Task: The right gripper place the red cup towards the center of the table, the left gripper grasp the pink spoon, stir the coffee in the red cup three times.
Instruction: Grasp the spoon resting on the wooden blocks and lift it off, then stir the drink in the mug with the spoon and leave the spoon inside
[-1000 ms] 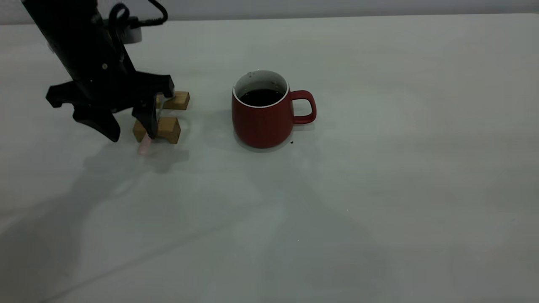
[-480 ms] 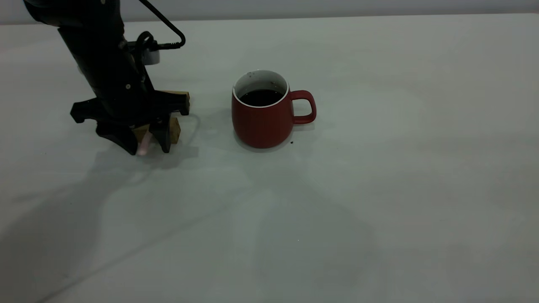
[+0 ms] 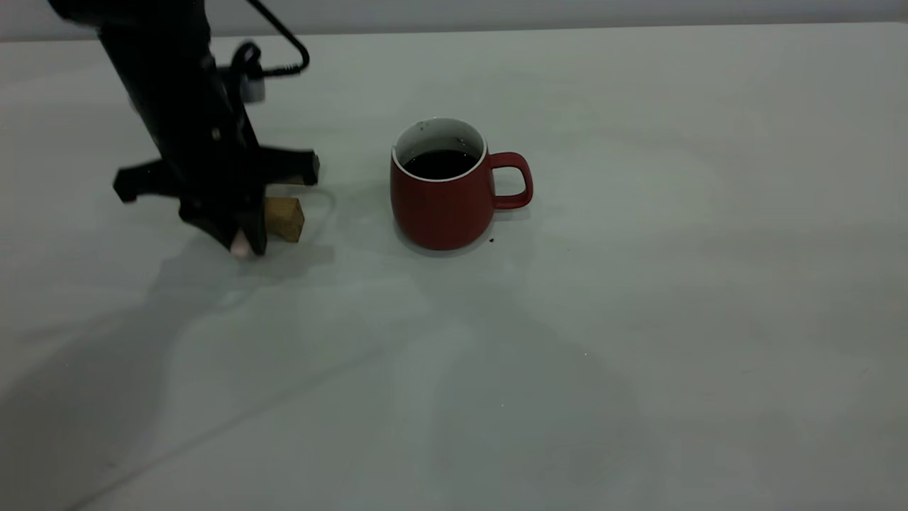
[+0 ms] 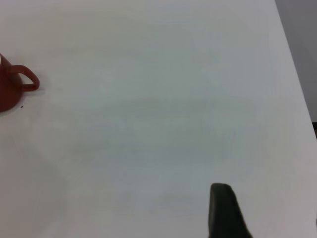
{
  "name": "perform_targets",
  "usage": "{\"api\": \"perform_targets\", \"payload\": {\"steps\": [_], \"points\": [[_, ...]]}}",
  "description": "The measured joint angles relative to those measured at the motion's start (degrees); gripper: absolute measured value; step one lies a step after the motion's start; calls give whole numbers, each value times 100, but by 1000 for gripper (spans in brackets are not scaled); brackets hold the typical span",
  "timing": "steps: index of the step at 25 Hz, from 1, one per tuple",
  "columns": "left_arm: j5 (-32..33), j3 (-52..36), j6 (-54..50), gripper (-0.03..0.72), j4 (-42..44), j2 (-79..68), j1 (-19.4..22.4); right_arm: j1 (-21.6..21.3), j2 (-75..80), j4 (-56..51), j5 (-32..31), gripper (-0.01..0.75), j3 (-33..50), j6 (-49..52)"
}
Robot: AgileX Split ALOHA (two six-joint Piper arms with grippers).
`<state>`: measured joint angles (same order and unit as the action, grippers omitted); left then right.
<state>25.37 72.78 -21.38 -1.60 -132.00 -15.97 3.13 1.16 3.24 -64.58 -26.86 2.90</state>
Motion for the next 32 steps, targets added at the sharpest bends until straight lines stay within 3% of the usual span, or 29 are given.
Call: {"api": "perform_targets", "payload": {"steps": [5, 10, 14, 18, 24, 32], "points": [[706, 257, -409, 139, -1240, 694, 0, 0, 0, 0, 0, 474, 0, 0], [1454, 312, -1163, 139, -3882, 1226, 0, 0, -6, 0, 0, 474, 0, 0], [1973, 312, -1310, 139, -6247, 1319, 0, 0, -6, 0, 0, 474, 0, 0], [2259, 312, -1340, 139, -8006, 1314, -5, 0, -6, 0, 0, 474, 0, 0], [2159, 312, -1446, 139, -9140, 1314, -19, 0, -6, 0, 0, 474, 0, 0], [1395, 312, -2295, 139, -9693, 1124, -349, 0, -6, 0, 0, 474, 0, 0]]}}
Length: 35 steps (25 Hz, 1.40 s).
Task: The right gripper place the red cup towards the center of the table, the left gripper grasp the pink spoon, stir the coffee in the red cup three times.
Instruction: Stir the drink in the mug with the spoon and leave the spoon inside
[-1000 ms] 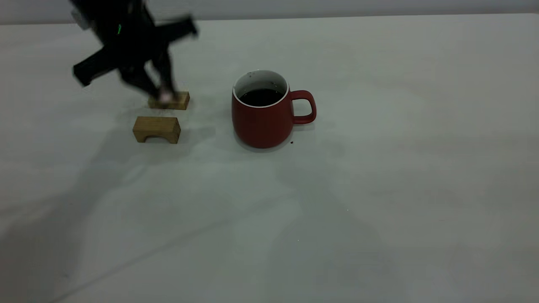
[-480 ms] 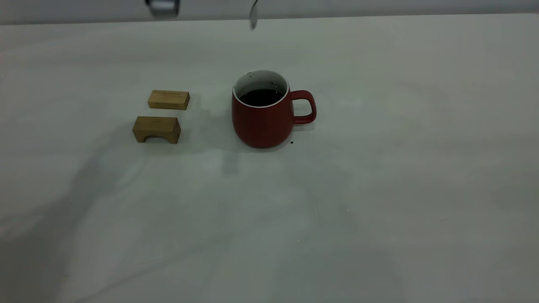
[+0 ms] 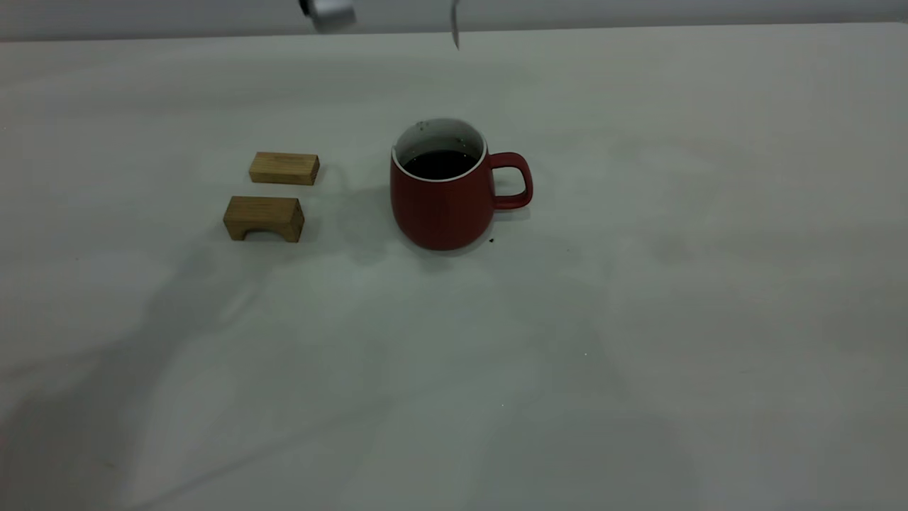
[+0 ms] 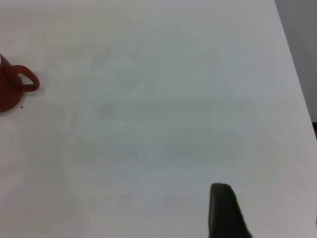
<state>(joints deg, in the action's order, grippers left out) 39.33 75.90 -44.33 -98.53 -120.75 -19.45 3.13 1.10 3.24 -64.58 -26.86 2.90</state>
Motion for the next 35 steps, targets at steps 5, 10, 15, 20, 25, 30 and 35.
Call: {"api": "perform_targets", "payload": {"steps": [5, 10, 15, 20, 25, 30, 35], "points": [[-185, 0, -455, 139, -23, -252, -40, 0, 0, 0, -1, 474, 0, 0], [-544, 0, -530, 139, -63, -507, -44, 0, 0, 5, -1, 474, 0, 0], [-650, 0, -649, 139, -80, -813, -44, 0, 0, 5, -1, 474, 0, 0], [-527, 111, -667, 139, -92, -1277, -44, 0, 0, 5, -1, 474, 0, 0], [-410, 166, -685, 139, -67, -1454, -29, 0, 0, 5, -1, 474, 0, 0], [-468, 172, -692, 139, -73, -1454, 198, 0, 0, 5, -1, 474, 0, 0], [-656, 592, -686, 139, -103, -1645, 202, 0, 0, 5, -1, 474, 0, 0]]}}
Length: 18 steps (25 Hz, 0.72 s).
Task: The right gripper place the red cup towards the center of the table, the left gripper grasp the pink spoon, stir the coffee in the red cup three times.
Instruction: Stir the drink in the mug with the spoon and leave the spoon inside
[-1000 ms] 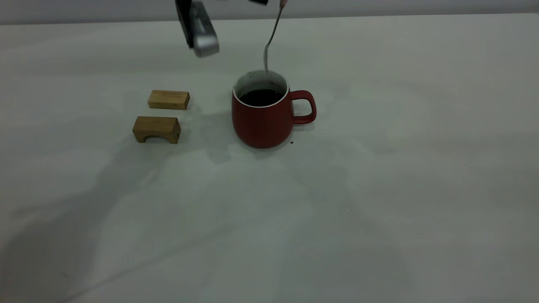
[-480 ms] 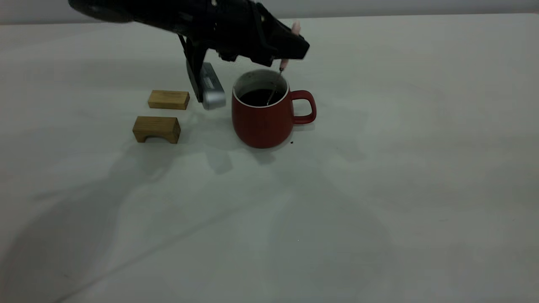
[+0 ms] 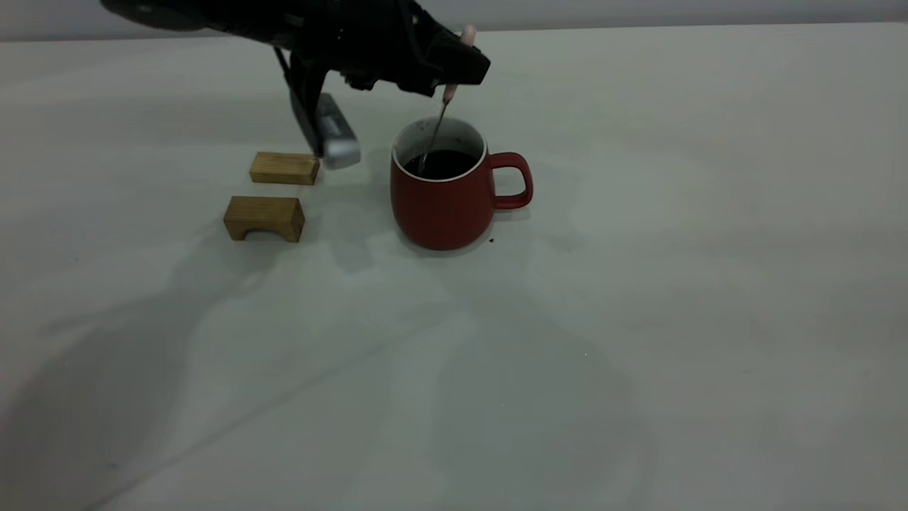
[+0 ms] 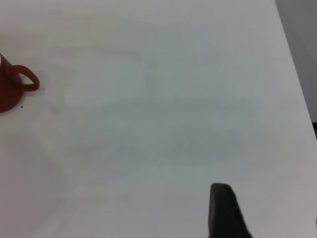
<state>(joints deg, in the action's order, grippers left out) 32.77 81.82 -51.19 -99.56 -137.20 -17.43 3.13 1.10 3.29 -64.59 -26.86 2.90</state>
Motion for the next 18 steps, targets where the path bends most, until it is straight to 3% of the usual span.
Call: {"api": "perform_targets", "payload": {"steps": [7, 11, 18], "points": [[273, 370, -93, 139, 88, -238, -261, 0, 0, 0, 0, 474, 0, 0], [599, 375, -650, 139, 702, -238, -301, 0, 0, 0, 0, 474, 0, 0], [743, 389, -1842, 139, 1953, -238, 84, 0, 0, 0, 0, 474, 0, 0]]}}
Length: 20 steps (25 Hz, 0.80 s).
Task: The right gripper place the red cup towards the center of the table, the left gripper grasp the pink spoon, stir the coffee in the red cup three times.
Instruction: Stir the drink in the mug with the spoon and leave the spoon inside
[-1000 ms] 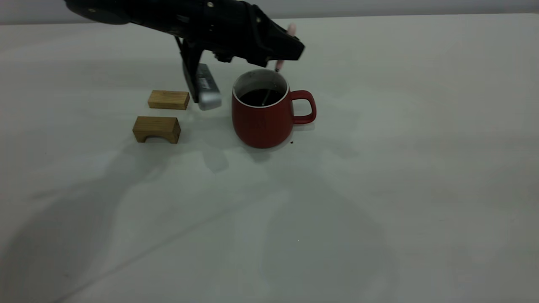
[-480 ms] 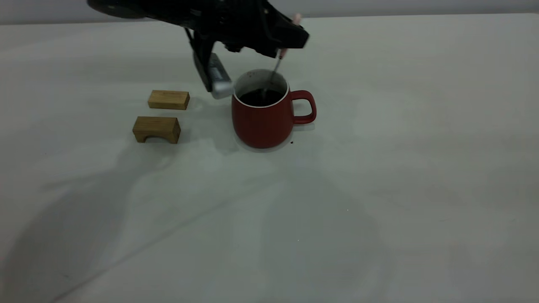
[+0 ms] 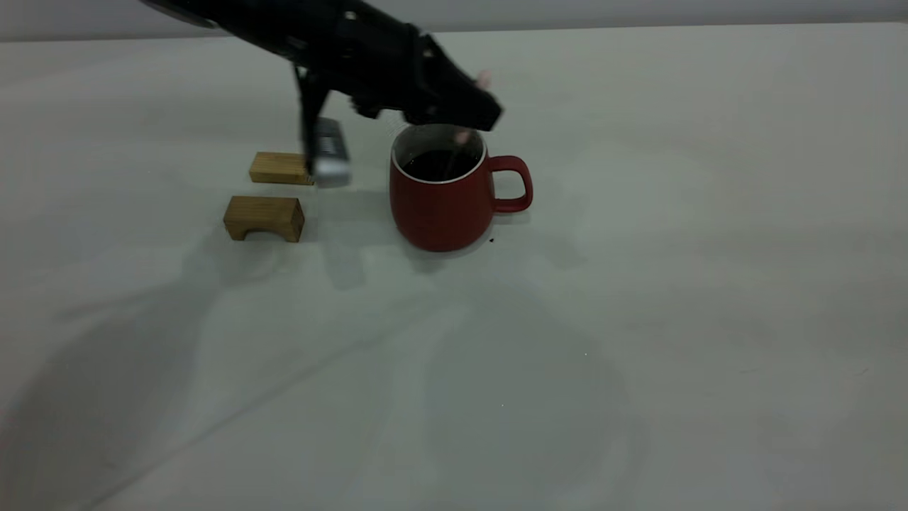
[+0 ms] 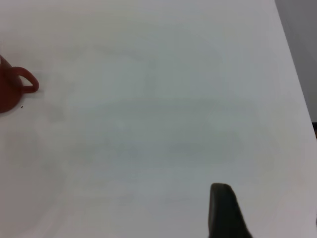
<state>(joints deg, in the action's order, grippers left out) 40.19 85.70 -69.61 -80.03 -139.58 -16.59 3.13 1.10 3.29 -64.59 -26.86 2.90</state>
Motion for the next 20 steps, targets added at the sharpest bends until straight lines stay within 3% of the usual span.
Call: {"api": "perform_targets", "payload": {"steps": [5, 13, 20], "points": [[-199, 0, 141, 139, -274, 0, 92, 0, 0, 0, 0, 474, 0, 0], [-458, 0, 1587, 139, -1579, -114, -164, 0, 0, 0, 0, 474, 0, 0], [48, 0, 1760, 139, -1502, -169, -282, 0, 0, 0, 0, 474, 0, 0]]}}
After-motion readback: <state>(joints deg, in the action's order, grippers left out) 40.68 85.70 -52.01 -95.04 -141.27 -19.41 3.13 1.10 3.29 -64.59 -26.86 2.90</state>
